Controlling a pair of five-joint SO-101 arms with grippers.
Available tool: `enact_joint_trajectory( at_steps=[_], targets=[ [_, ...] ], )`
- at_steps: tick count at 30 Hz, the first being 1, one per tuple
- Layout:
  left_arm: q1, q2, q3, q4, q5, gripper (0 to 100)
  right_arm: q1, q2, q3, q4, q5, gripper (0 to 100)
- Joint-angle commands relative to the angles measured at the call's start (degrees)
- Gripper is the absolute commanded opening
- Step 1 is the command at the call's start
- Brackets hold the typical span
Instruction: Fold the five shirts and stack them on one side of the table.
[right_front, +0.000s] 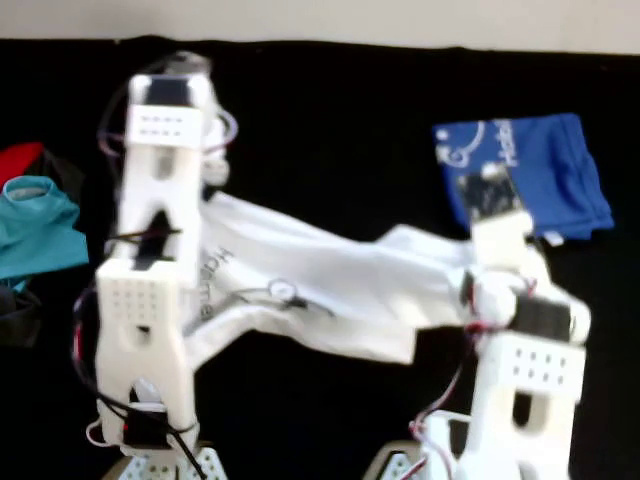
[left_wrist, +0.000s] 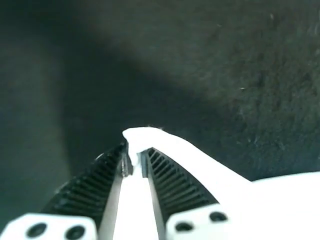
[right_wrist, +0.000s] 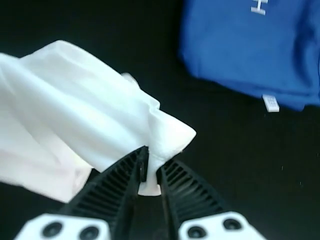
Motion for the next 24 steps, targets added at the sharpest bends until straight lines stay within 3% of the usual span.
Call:
enact_joint_trajectory(
  at_steps=[1,8,13,18,24],
  targets=[
    [-4.88,-12.35,3.56,0.53,0.44,1,-0.92,11.03,-14.99,-1.10,-2.73,0.5],
    [-8.84,-30.29,20.26,0.44,0.18,1,-6.20,26.77,-36.70,7.16,-3.43,0.5],
    [-9.89,-34.15,39.25,-0.18,-0.18,1,-12.53,35.30,-37.67,10.15,-3.43,0.5],
    [-15.16,-30.11,50.15,-13.71,-2.02,1,-17.36,44.44,-37.85,9.10,-3.43,0.5],
    [-20.88,-22.81,51.21,-26.81,-4.40,1,-20.88,51.91,-37.85,0.40,-5.63,0.5]
  ],
)
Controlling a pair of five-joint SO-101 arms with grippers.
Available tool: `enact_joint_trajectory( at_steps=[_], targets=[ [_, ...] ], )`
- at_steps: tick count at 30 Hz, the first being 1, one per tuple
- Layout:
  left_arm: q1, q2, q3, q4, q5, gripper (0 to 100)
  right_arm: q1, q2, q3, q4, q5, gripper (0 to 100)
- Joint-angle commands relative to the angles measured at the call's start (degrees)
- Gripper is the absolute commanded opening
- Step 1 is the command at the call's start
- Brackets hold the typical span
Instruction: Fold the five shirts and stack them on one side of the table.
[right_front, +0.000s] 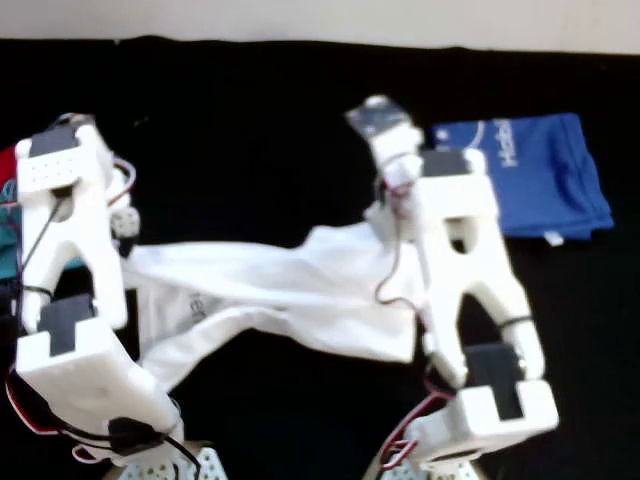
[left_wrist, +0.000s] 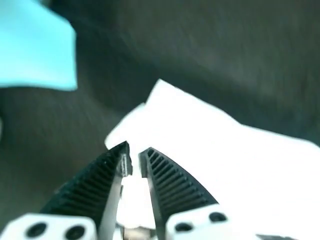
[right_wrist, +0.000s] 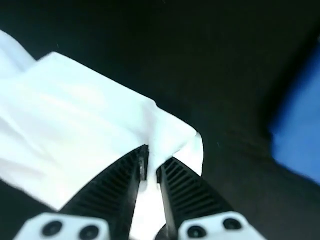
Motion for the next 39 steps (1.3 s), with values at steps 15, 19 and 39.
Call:
enact_joint_trajectory(
  at_steps=[15,19,39],
  targets=[
    [-3.74,7.16,-10.51,-10.37,-0.62,22,-1.27,17.10,-27.56,8.84,-5.10,0.5],
    [-3.74,12.62,-12.70,-12.66,-0.79,21,-1.10,18.86,-32.84,12.53,-5.19,0.5],
    [1.19,27.56,-44.79,17.76,-0.53,21,-1.27,19.65,-34.86,14.20,-5.36,0.5]
  ],
)
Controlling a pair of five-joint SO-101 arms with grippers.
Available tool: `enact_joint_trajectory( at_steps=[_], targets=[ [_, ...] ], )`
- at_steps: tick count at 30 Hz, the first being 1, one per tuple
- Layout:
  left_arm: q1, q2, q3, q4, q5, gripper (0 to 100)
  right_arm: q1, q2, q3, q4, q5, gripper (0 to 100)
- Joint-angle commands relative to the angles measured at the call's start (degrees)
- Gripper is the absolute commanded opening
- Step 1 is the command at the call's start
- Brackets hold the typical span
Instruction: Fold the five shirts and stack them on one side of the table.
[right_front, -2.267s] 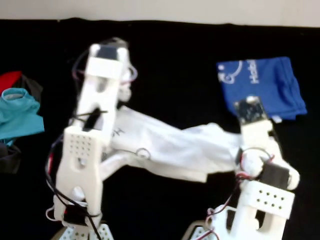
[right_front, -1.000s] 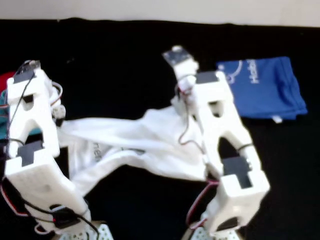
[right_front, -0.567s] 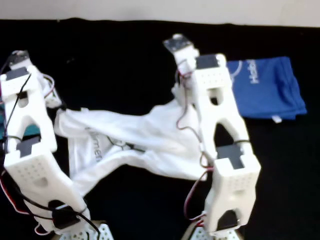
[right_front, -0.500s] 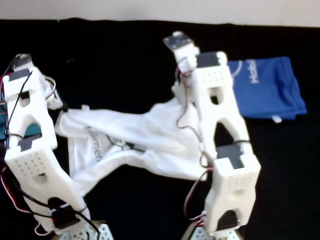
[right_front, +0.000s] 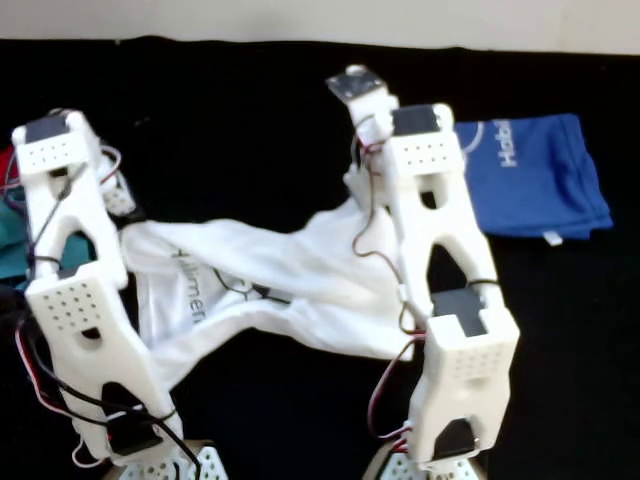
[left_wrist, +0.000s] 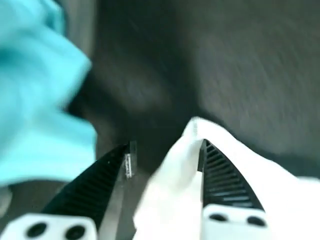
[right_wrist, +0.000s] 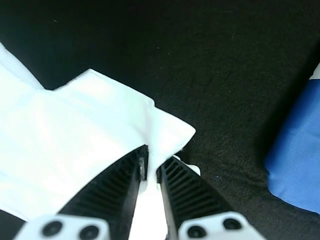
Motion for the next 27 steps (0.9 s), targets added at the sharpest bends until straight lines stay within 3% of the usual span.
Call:
enact_joint_trajectory(
  at_steps=[1,6,12,20,27],
  targets=[
    [1.27,-0.75,-8.22,4.92,0.09,21,0.75,-0.31,-2.95,0.40,-0.70,0.5],
    [1.89,-0.84,-12.88,8.97,1.85,21,0.84,-0.40,-3.12,0.40,-0.70,0.5],
    [2.68,1.36,-6.64,8.79,1.49,21,0.92,-0.48,-3.12,0.40,-0.53,0.5],
    [3.03,11.91,-6.02,-0.09,1.49,21,0.92,-0.48,-3.12,0.40,-0.44,0.5],
    [3.38,13.05,-11.91,-0.44,1.85,21,0.92,-0.48,-3.12,0.40,-0.44,0.5]
  ],
)
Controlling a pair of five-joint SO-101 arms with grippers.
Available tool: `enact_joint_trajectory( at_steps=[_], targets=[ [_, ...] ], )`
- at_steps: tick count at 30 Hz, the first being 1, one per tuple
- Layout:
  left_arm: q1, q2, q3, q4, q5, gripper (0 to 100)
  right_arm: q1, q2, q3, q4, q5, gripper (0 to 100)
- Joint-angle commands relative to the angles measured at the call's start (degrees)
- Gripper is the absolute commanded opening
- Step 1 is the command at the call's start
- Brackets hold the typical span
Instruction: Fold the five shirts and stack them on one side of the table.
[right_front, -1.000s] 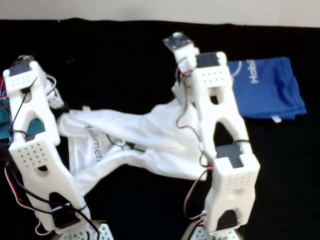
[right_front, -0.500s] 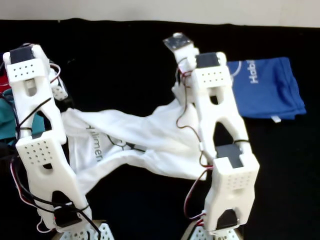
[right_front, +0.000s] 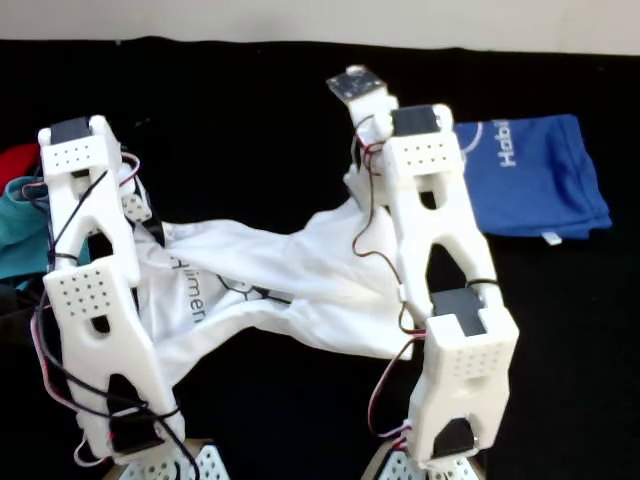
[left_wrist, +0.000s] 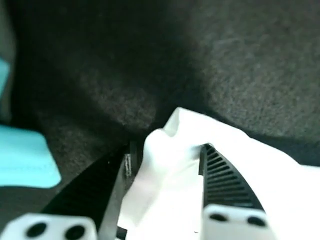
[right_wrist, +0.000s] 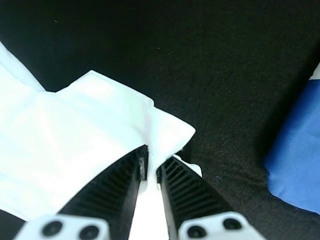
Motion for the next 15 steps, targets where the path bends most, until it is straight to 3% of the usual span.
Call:
enact_joint_trajectory(
  at_steps=[1,11,15],
  targets=[
    [0.75,0.13,-3.91,-2.64,0.35,21,0.92,-0.48,-3.12,0.40,-0.44,0.5],
    [0.31,0.13,-7.87,-11.96,4.04,21,1.01,-0.66,-3.21,0.40,-0.44,0.5],
    [-1.19,-0.40,-10.86,-11.52,10.81,21,1.01,-0.66,-3.21,0.40,-0.44,0.5]
  ],
)
